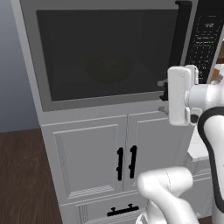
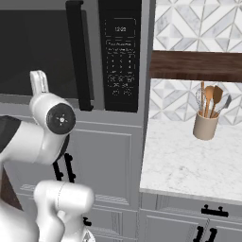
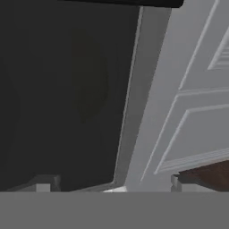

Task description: Pick the broccoli from the sink and place it in the bowl. Then pick the bowl and place it in the microwave. Then close the microwave door and press the start button.

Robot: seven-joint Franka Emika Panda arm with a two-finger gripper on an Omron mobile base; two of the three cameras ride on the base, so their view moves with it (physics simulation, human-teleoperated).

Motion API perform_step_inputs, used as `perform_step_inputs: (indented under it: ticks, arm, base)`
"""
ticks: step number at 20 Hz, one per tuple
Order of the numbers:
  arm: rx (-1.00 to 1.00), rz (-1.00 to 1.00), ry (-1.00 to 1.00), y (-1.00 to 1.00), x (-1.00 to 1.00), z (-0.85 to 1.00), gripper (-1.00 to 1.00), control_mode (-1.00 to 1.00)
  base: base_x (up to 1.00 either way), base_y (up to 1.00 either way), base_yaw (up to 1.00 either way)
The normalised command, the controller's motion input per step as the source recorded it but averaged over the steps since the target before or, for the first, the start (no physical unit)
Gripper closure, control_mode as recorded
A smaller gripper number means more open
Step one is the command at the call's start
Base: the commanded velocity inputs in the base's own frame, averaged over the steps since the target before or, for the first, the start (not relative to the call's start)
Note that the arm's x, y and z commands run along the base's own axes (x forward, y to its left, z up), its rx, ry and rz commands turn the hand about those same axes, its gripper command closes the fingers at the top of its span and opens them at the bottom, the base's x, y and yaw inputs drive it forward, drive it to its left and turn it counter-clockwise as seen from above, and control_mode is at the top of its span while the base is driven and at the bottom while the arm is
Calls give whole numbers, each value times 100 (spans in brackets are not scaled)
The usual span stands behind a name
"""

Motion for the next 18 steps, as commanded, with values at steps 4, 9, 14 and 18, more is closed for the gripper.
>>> perform_step_inputs:
  ticks: [4,9,14,18]
  arm:
    - [7,-26,8,-100,-11,0,-100,-100]
    - [8,-24,8,-100,-6,-1,-100,-100]
    - [8,-18,2,-100,-13,-4,-100,-100]
    - [7,-16,0,-91,-8,-9,-100,-100]
  base:
    - [0,0,0]
    - [0,0,0]
    - [0,0,0]
    - [0,0,0]
